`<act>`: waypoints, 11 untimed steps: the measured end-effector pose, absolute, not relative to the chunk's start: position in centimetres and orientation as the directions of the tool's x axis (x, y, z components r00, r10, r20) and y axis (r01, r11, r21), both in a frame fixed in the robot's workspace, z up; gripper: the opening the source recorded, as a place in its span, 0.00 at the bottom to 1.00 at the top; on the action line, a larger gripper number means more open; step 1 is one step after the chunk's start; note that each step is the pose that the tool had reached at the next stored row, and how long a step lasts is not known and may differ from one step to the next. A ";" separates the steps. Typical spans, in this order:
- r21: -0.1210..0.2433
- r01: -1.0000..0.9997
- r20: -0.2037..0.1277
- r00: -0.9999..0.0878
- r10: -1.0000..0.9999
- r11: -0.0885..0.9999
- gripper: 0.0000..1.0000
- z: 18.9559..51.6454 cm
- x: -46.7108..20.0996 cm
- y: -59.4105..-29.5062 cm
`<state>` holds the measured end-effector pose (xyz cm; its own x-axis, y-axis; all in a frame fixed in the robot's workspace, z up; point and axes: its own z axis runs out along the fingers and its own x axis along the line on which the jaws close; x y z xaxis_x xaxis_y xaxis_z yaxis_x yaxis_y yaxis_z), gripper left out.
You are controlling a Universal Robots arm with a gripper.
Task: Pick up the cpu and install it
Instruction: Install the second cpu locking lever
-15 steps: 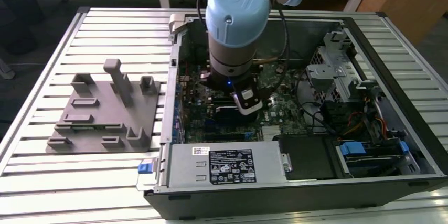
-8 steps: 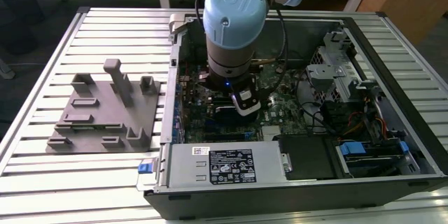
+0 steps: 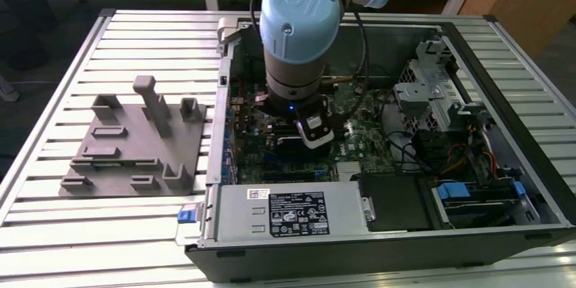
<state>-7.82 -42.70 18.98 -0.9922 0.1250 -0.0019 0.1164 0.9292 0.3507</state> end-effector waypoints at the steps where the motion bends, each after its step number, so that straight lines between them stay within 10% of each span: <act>1: 0.351 0.116 -0.002 -0.992 0.125 0.929 0.11 19.0 -7.8 -42.6; 11: 0.351 0.117 -0.003 -0.992 0.126 0.929 0.11 18.6 -7.8 -42.5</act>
<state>-7.85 -42.51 18.61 -0.9920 0.1261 -0.0028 0.1171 0.9289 0.3514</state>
